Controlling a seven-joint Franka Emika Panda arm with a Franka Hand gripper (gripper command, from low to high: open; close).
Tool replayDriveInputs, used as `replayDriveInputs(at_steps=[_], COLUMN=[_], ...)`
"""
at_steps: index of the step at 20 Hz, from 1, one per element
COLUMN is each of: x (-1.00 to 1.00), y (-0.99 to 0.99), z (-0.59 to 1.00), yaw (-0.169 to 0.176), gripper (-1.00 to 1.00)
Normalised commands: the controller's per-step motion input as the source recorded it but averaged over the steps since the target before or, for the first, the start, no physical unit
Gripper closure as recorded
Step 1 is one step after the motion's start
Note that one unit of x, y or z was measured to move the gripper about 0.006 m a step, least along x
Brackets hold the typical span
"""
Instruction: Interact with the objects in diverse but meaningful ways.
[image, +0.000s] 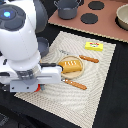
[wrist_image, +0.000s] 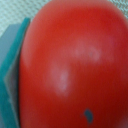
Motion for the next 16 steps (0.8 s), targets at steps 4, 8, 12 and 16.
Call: replayDriveInputs(at_steps=[4, 8, 12, 16], x=[0.08, 0.04, 0.21, 0.43], y=[-0.01, 0.11, 0.47, 0.76], z=[0.99, 0.98, 0.73, 0.43], yaw=[0.056, 0.081, 0.119, 0.136], gripper=[-1.0, -1.0, -1.0, -1.0])
